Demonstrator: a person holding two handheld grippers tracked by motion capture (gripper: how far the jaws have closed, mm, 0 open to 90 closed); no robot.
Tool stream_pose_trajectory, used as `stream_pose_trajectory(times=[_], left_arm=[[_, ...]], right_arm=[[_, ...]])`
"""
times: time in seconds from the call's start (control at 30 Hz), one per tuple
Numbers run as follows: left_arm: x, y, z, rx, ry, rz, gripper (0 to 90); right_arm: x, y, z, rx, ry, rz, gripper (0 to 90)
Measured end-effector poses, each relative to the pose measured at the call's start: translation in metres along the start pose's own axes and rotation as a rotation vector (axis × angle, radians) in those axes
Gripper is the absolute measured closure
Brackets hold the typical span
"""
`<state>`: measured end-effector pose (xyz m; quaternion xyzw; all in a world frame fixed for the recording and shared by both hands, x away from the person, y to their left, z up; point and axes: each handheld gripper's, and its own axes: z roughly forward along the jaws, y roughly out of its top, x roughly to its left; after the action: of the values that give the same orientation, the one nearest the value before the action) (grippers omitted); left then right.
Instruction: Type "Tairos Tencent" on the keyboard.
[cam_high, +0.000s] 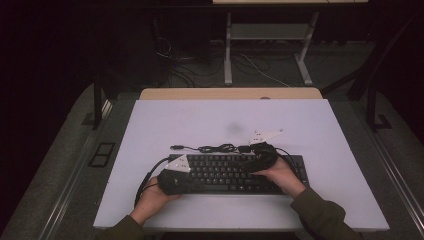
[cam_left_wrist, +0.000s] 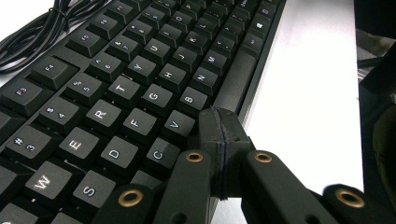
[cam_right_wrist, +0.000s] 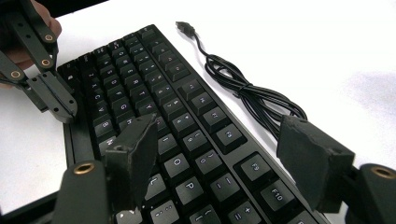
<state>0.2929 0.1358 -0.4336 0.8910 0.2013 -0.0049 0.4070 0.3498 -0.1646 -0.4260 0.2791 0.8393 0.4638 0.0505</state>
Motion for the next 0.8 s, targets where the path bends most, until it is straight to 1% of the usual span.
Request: stream_pose_trajectory(times=[0.17, 0.2, 0.27, 0.63, 0.8], left_arm=[[0.0003, -0.0002, 0.0007, 0.002, 0.001, 0.002, 89.2], [0.0003, -0.0004, 0.0014, 0.01, 0.003, 0.006, 89.2], [0.0011, -0.0007, 0.0023, 0.008, -0.002, 0.002, 89.2], [0.0006, 0.0002, 0.0013, 0.005, 0.006, 0.007, 89.2], [0.0005, 0.001, -0.0007, -0.005, 0.009, 0.004, 89.1]], right_arm=[[0.0003, 0.0003, -0.0001, 0.001, 0.0, -0.001, 28.7], [0.0003, 0.0002, 0.0, 0.002, 0.0, -0.001, 28.7], [0.0003, 0.0002, 0.0, 0.002, 0.001, 0.0, 28.7], [0.0006, 0.0005, -0.0001, 0.0, 0.0, -0.001, 28.2], [0.0001, 0.0002, 0.0, -0.002, 0.001, -0.001, 28.2]])
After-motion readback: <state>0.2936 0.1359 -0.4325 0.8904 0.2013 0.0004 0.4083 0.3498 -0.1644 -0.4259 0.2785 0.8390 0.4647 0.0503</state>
